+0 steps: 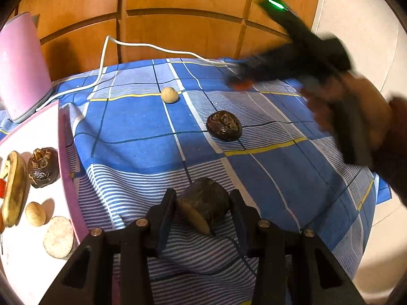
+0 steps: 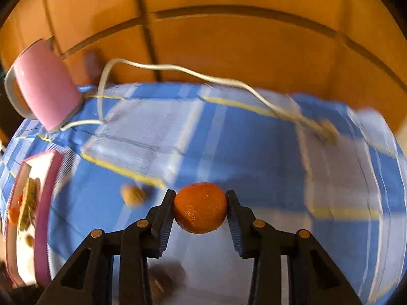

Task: Organize fruits
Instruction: 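Carry the log piece toward the tray while the right gripper grasps the second mandarin, then lower the log piece into the tray and open the left gripper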

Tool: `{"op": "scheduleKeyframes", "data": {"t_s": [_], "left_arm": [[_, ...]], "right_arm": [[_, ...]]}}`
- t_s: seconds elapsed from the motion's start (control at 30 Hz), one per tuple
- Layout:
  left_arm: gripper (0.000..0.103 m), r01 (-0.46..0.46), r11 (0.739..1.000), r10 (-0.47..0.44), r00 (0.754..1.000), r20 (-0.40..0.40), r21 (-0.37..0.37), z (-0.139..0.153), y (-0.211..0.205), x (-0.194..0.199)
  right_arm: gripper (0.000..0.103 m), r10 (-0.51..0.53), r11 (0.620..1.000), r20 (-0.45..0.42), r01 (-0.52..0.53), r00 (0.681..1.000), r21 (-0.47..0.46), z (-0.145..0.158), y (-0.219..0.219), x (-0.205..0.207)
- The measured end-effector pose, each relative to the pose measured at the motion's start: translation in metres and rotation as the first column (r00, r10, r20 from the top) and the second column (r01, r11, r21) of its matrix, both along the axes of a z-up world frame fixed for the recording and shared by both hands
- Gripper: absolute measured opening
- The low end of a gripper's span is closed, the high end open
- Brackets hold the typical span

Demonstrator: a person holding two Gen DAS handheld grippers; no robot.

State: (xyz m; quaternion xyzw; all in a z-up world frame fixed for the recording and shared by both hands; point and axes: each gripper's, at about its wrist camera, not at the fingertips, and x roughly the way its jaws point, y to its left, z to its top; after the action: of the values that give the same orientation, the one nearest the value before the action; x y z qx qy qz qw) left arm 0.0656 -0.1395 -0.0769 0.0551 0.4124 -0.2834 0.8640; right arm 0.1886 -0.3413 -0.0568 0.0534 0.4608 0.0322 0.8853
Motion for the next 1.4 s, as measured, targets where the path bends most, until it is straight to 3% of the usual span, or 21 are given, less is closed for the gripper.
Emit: {"op": "scheduleKeyframes", "data": {"t_s": [0.17, 0.27, 0.57, 0.73, 0.83, 1.07, 1.4], "left_arm": [[0.043, -0.01, 1.0, 0.01, 1.0, -0.02, -0.009, 0.001, -0.002, 0.005], [0.043, -0.012, 1.0, 0.012, 1.0, -0.008, -0.014, 0.01, -0.003, 0.003], [0.043, -0.026, 0.998, 0.027, 0.999, 0.017, -0.06, 0.05, 0.016, -0.016], [0.043, -0.125, 0.987, 0.126, 0.992, 0.0, -0.104, 0.071, 0.058, -0.019], [0.043, -0.216, 0.969, 0.216, 0.976, -0.013, -0.118, 0.08, 0.096, -0.019], [0.043, -0.437, 0.894, 0.432, 0.899, -0.072, -0.095, 0.065, 0.185, -0.014], [0.047, -0.526, 0.851, 0.524, 0.846, -0.104, 0.007, 0.022, 0.22, 0.011]], "right_arm": [[0.04, -0.097, 0.995, -0.043, 0.098, 0.994, 0.016, -0.016, -0.031, -0.061], [0.04, -0.12, 0.993, -0.049, 0.12, 0.992, -0.011, -0.028, -0.036, -0.077], [0.04, -0.165, 0.985, -0.024, 0.166, 0.986, 0.047, -0.038, -0.038, -0.077], [0.04, -0.152, 0.988, -0.032, 0.152, 0.988, 0.017, -0.037, -0.032, -0.076], [0.04, -0.16, 0.987, -0.03, 0.16, 0.987, 0.01, -0.037, -0.031, -0.075], [0.04, -0.167, 0.986, -0.022, 0.167, 0.986, 0.025, -0.036, -0.033, -0.077], [0.04, -0.172, 0.985, -0.031, 0.173, 0.985, 0.004, -0.035, -0.031, -0.078]]}}
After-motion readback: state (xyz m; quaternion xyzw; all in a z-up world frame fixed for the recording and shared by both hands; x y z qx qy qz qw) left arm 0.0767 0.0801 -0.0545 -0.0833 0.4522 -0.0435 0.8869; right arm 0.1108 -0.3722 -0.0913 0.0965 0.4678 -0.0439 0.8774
